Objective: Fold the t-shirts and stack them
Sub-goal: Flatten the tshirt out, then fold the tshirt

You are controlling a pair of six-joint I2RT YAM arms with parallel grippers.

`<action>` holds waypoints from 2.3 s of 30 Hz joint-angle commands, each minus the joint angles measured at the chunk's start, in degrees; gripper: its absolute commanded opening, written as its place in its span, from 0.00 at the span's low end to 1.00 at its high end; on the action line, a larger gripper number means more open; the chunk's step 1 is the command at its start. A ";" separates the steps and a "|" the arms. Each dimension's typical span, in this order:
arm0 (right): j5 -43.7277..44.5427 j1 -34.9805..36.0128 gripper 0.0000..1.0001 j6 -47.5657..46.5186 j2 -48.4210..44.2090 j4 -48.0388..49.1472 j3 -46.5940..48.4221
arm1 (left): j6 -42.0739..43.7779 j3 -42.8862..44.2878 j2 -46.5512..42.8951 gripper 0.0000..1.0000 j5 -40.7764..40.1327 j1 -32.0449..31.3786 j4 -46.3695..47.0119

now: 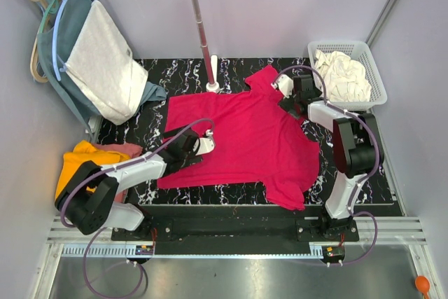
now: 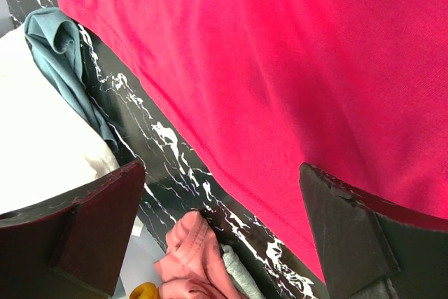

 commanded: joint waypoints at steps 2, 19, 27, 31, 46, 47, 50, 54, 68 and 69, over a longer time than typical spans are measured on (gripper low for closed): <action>-3.18 -0.42 1.00 6.14 -9.56 -4.49 0.11 | -2.24 4.16 -3.24 0.99 -0.36 0.24 0.20; -24.54 6.15 0.97 10.02 -39.52 -45.51 -9.29 | -4.53 4.69 -23.36 0.99 9.99 -0.90 -31.25; -29.63 17.06 0.94 8.43 -45.07 -58.29 -14.74 | -2.50 -0.49 -28.30 0.99 11.50 -1.70 -39.00; -30.96 24.09 0.91 11.15 -44.81 -58.47 -18.08 | -3.38 -0.85 -26.89 0.98 12.56 -1.78 -37.60; -26.74 41.95 0.77 15.55 -35.06 -48.11 -20.63 | -3.12 -1.73 -26.36 0.96 8.52 -1.78 -34.78; -26.30 42.03 0.76 15.38 -34.27 -47.14 -21.85 | -3.29 -1.73 -26.45 0.96 8.34 -1.78 -34.87; -24.20 42.04 0.72 14.06 -34.09 -42.92 -24.67 | -3.12 -1.90 -27.06 0.96 8.08 -1.78 -34.87; -23.84 42.12 0.70 13.62 -33.91 -39.05 -26.43 | -2.86 -2.52 -27.15 0.96 7.99 -1.78 -34.26; -23.66 42.04 0.57 13.62 -28.47 -32.72 -28.54 | -1.89 -4.54 -27.59 0.96 7.02 -1.78 -32.41; -23.49 42.04 0.54 13.53 -28.29 -32.45 -28.63 | -1.89 -4.89 -27.77 0.96 6.93 -1.78 -32.41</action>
